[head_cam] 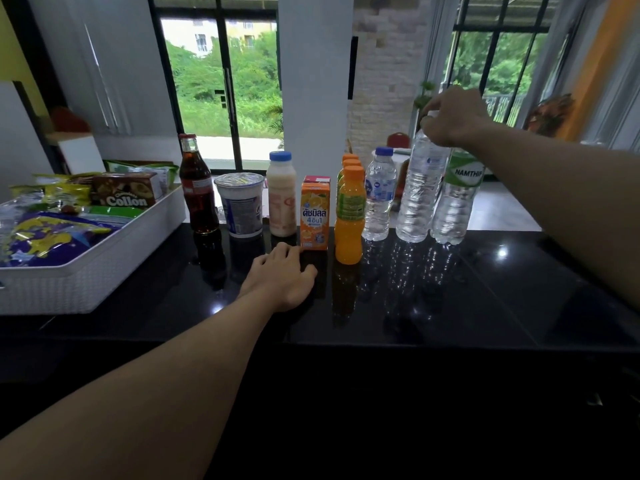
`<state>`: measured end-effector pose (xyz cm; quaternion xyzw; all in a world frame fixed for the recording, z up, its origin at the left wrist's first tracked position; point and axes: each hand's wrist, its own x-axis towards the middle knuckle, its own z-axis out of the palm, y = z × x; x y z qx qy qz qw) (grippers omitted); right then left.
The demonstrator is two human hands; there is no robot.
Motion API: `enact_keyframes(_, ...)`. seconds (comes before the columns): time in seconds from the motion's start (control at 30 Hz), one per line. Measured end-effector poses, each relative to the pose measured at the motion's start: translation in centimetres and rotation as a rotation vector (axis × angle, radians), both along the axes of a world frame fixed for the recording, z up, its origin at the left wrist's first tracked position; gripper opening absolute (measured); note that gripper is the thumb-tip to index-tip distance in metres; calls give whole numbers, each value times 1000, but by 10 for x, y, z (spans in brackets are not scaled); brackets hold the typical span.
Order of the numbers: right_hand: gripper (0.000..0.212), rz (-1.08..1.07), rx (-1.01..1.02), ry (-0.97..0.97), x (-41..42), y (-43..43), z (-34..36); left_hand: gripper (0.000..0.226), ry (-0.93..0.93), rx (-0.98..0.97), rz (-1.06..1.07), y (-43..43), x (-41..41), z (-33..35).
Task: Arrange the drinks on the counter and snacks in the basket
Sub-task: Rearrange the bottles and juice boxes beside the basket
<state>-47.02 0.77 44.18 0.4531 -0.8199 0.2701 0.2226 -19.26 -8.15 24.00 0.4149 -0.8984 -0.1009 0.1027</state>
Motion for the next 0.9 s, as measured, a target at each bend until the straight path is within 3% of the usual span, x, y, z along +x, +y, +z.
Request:
enact_keyframes(0.53, 36, 57, 13, -183, 3, 8, 9, 66, 8, 21, 2, -4, -3, -3)
enact_keyframes(0.9, 31, 76, 30, -70, -1, 11, 9, 64, 16, 26, -1, 0, -1, 1)
